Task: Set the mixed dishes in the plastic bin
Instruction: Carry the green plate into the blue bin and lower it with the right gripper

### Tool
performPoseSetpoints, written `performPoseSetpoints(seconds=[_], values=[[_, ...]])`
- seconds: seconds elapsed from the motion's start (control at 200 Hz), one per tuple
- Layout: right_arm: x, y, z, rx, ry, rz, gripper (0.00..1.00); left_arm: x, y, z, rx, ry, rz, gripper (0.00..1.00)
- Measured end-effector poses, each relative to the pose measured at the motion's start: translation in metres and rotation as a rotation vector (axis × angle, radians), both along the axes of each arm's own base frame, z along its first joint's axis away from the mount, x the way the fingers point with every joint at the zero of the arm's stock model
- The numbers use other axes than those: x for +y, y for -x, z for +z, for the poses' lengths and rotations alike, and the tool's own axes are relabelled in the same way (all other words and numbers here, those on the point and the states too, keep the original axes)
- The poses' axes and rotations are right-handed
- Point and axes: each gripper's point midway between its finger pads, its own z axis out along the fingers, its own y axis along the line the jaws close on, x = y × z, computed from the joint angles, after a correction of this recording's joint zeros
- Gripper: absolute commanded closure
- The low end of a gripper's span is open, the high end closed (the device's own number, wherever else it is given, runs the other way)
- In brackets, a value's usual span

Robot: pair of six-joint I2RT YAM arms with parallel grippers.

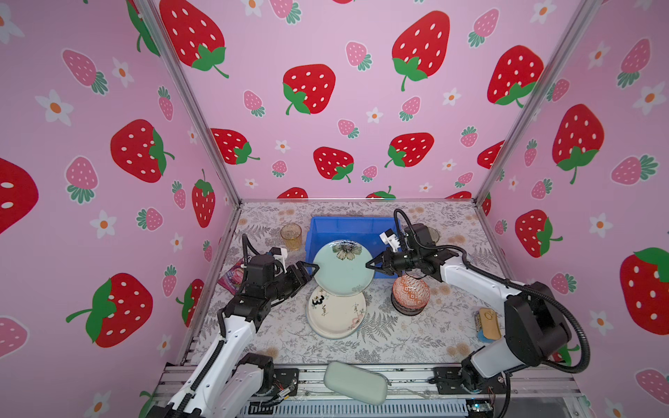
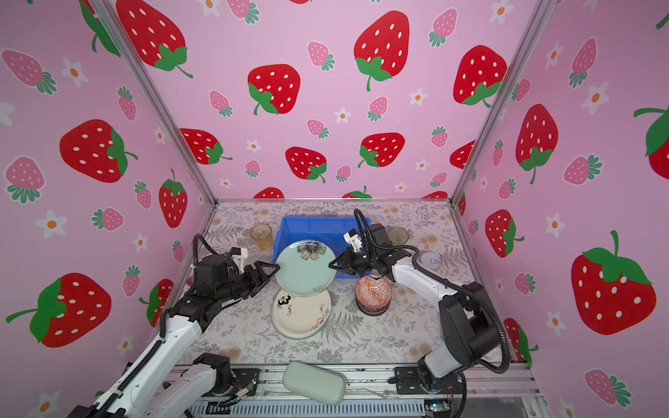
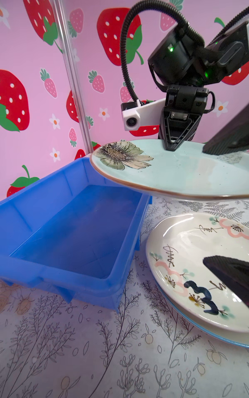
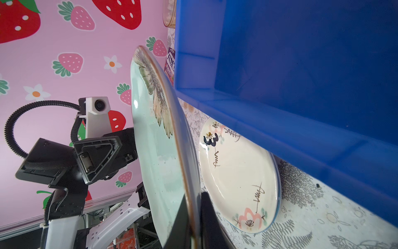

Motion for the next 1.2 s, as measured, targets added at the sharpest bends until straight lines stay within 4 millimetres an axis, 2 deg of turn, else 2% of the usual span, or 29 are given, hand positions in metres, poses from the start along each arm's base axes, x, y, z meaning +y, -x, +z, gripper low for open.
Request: performPoseSetpoints(seconds=[0.285, 0.41, 0.825, 1.056, 1.201], values=[[-0.001, -0.018, 0.008, -0.011, -0.013, -0.015, 1.00, 0.008, -0.005, 0.004, -0.003, -0.019, 0.029, 0.03], [-0.002, -0.024, 0.012, -0.018, -0.016, -0.018, 1.00, 0.012, -0.009, 0.006, 0.000, -0.029, 0.045, 0.00], [-0.004, -0.059, 0.015, -0.039, 0.014, -0.033, 1.00, 0.028, -0.020, 0.032, -0.035, -0.096, 0.070, 0.01], [-0.008, -0.088, 0.013, -0.042, 0.034, -0.092, 1.00, 0.031, -0.025, 0.024, -0.007, -0.114, 0.070, 0.01], [-0.005, -0.103, 0.004, -0.030, 0.053, -0.120, 1.00, 0.032, -0.027, 0.017, 0.008, -0.126, 0.068, 0.01]])
